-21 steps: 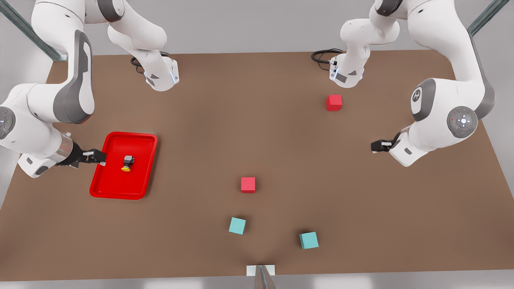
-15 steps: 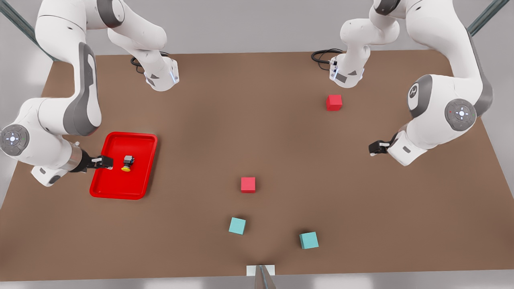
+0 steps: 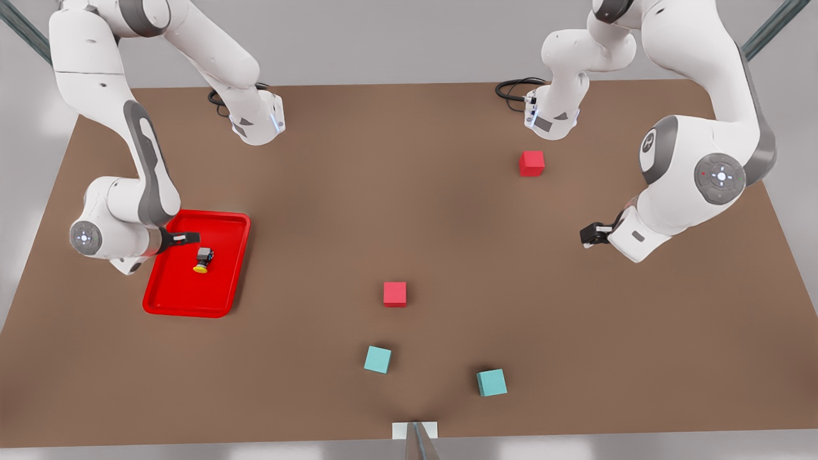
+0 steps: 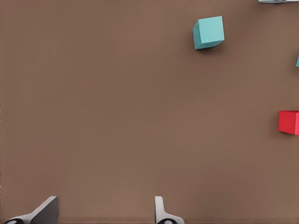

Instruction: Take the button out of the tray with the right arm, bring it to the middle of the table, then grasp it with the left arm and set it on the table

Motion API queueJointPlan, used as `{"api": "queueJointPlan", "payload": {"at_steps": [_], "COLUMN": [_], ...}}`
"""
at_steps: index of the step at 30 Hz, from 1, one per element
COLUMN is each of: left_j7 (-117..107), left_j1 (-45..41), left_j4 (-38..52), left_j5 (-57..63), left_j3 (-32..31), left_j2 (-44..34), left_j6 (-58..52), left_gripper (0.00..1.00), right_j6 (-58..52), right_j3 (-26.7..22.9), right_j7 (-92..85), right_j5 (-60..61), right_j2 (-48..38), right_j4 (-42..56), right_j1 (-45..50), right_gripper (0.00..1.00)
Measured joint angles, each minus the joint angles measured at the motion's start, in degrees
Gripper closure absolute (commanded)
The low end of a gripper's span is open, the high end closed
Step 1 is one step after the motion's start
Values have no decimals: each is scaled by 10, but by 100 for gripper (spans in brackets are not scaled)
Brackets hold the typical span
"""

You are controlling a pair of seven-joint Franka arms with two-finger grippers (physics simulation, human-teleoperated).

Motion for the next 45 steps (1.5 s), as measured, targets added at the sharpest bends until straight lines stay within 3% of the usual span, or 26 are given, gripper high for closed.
{"api": "queueJointPlan", "payload": {"at_steps": [7,17,31,36,45], "left_j7": [-9,-23,-36,-39,-41], "left_j1": [-7,-26,-28,-26,-29], "left_j4": [0,-2,-5,-4,-3], "left_j5": [8,10,10,10,12], "left_j3": [0,0,0,0,0], "left_j2": [2,-1,3,17,31], "left_j6": [-8,-20,-25,-21,-17], "left_gripper": [0,0,0,0,0], "right_j6": [121,201,256,269,280], "right_j3": [24,59,60,95,97], "right_j7": [-8,10,30,35,42], "right_j5": [-40,-46,-73,-118,-149], "right_j2": [40,17,41,17,40], "right_j4": [-22,-74,-96,-141,-137], "right_j1": [-8,-63,-85,-95,-107], "right_gripper": [0,0,0,0,0]}}
